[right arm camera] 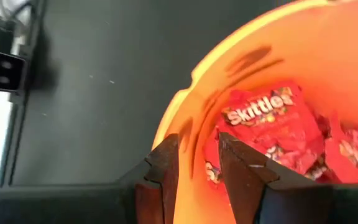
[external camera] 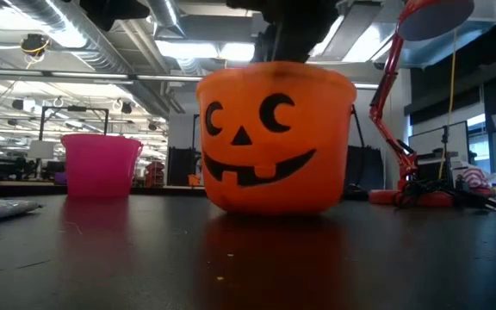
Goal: Sort candy
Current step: Put the white chocolate into the black bucket
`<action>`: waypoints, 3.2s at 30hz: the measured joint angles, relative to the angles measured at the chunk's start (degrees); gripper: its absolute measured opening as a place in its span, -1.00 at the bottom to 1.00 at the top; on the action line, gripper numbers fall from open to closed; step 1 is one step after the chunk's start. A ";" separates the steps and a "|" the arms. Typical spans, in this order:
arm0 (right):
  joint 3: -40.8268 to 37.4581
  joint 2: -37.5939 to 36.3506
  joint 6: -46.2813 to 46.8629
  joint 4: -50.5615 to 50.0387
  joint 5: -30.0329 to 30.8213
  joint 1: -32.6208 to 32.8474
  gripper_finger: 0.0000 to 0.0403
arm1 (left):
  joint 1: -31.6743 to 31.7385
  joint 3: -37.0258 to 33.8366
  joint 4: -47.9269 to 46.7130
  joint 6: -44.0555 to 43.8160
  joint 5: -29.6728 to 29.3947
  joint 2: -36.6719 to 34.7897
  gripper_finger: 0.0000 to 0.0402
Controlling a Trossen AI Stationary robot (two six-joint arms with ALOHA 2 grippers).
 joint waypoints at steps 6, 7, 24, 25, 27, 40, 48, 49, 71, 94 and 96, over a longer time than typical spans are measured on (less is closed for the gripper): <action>0.99 -0.02 1.48 -0.42 2.05 0.68 -0.45 | 0.02 0.01 -0.51 -0.77 0.20 0.00 0.06; 1.62 -0.02 2.06 -1.58 3.97 1.01 -0.45 | 0.02 0.00 -0.76 -1.27 0.52 -0.01 0.06; 22.97 -0.13 0.82 -15.75 36.29 9.79 -0.45 | -10.96 0.02 -14.43 -16.61 14.01 17.78 0.06; 23.27 -0.13 0.33 -15.86 36.95 10.18 -0.45 | -12.41 0.17 -14.29 -17.00 14.00 19.72 0.06; 23.69 -0.13 0.01 -16.51 37.78 10.84 -0.45 | -14.68 0.88 -14.31 -18.01 13.82 23.57 0.06; 23.80 -0.13 0.28 -16.60 39.31 10.89 -0.45 | -21.81 11.08 -16.70 -9.18 4.29 40.44 0.06; 23.80 -0.13 1.19 -16.58 39.20 11.00 -0.45 | -21.57 11.30 -19.50 -2.31 2.83 44.46 0.06; 23.80 -0.13 1.30 -16.58 39.20 11.00 -0.45 | -21.57 11.30 -19.46 -1.10 2.76 44.45 0.06; 23.80 -0.13 1.26 -15.88 39.18 11.00 -0.45 | -12.58 8.90 -14.90 31.17 16.00 44.17 0.06; 23.80 -0.11 -0.09 -14.38 39.15 11.00 -0.45 | -8.09 8.79 -14.42 36.50 28.79 44.39 -0.37; 23.80 -0.11 -0.22 -14.15 39.16 11.00 -0.45 | -8.09 8.79 -14.45 36.48 28.86 44.37 -0.52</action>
